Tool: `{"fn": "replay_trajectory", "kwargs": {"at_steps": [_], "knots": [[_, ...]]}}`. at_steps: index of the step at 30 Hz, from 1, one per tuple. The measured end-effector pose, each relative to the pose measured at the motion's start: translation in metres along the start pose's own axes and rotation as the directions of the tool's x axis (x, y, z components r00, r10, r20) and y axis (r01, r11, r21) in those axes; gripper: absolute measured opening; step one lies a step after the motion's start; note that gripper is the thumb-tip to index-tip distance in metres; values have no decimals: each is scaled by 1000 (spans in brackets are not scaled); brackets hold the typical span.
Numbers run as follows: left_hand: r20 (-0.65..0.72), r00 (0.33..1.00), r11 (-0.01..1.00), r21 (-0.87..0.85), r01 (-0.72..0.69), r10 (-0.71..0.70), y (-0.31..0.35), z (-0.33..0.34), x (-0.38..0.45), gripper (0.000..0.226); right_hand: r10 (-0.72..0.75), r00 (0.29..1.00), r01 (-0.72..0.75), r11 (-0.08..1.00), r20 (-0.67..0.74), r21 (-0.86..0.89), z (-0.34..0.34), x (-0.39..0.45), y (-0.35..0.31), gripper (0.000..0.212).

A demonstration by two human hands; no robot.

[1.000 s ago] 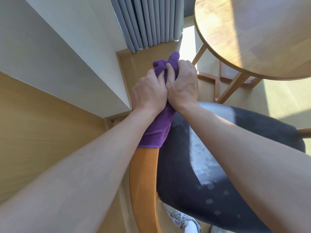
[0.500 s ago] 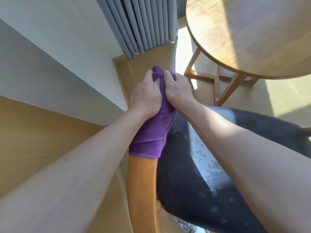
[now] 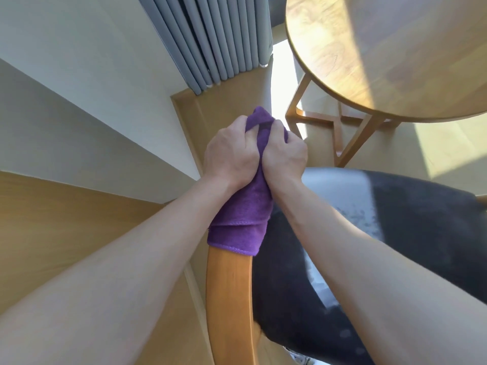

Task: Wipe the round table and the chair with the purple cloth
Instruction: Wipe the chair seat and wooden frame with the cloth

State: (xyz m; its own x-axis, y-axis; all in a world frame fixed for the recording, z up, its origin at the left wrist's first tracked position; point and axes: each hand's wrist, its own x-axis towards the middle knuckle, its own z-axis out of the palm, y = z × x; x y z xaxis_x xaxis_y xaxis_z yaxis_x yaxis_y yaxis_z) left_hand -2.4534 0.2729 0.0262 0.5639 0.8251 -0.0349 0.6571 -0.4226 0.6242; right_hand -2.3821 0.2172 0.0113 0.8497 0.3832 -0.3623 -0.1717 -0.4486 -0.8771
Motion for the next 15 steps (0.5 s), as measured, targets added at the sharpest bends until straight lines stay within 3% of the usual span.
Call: {"fn": "replay_trajectory", "kwargs": {"at_steps": [4,9,15], "knots": [[18,1000,1000,12,26,-26,0,1,4,40,82,988,-91,994,132,62,-6,-9,3,55],[161,979,982,-124,145,-124,-5,2,10,36,52,971,-27,993,232,-111,-11,1,-8,54],[70,992,942,-314,123,-106,-14,7,7,31,-138,987,156,929,79,-336,4,10,-18,45]]}}
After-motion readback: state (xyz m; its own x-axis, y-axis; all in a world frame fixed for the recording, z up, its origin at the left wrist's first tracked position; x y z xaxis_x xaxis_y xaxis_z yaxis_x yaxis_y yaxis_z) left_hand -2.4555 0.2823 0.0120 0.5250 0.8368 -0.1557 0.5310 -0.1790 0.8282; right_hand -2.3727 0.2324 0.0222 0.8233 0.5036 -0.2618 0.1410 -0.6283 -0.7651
